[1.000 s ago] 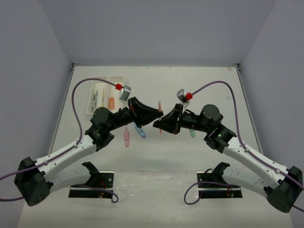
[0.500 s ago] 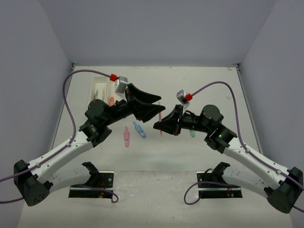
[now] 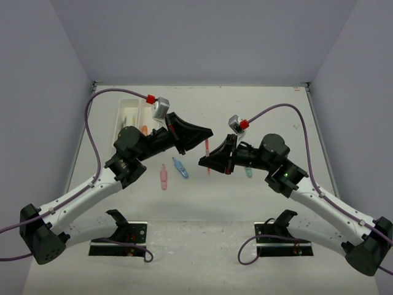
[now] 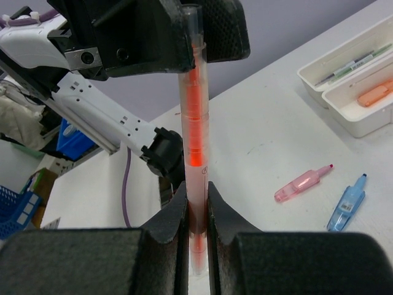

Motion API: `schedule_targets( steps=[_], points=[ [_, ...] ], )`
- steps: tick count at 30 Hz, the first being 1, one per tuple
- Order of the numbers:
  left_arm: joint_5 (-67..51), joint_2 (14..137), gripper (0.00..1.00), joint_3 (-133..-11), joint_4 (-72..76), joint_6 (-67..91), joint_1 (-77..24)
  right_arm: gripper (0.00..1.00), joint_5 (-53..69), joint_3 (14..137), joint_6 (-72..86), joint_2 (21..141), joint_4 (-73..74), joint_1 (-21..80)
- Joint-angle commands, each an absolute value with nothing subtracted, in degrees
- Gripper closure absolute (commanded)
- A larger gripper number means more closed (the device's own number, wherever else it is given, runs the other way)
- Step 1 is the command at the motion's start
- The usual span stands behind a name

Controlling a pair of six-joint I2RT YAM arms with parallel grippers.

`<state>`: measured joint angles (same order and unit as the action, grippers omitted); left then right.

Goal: Sort the stationery into containers
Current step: Close the pen cap on the pen.

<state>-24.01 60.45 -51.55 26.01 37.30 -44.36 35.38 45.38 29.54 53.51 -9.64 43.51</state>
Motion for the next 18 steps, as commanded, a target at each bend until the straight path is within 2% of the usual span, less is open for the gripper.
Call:
schedule_targets(
  steps=[1, 6, 10, 18],
  points=[
    [-25.97, 60.64, 1.0, -51.06, 27.02, 37.86, -44.3, 1.0, 33.29, 49.46, 28.33, 52.85, -9.58, 43.86],
    [-27.16, 59.77, 1.0, -47.39, 27.75, 40.32, -44.52, 1.0, 29.09, 54.31, 26.81, 53.88, -8.03, 43.77],
    [-26.78, 57.74, 1.0, -41.29, 28.21, 41.23, -46.09, 1.0, 26.9, 65.07, 24.17, 58.73, -2.89, 42.87],
    [-21.93, 56.34, 1.0, -35.53, 28.64, 41.86, -54.85, 1.0, 28.99, 80.31, 24.67, 66.29, 0.02, 39.11]
  ],
)
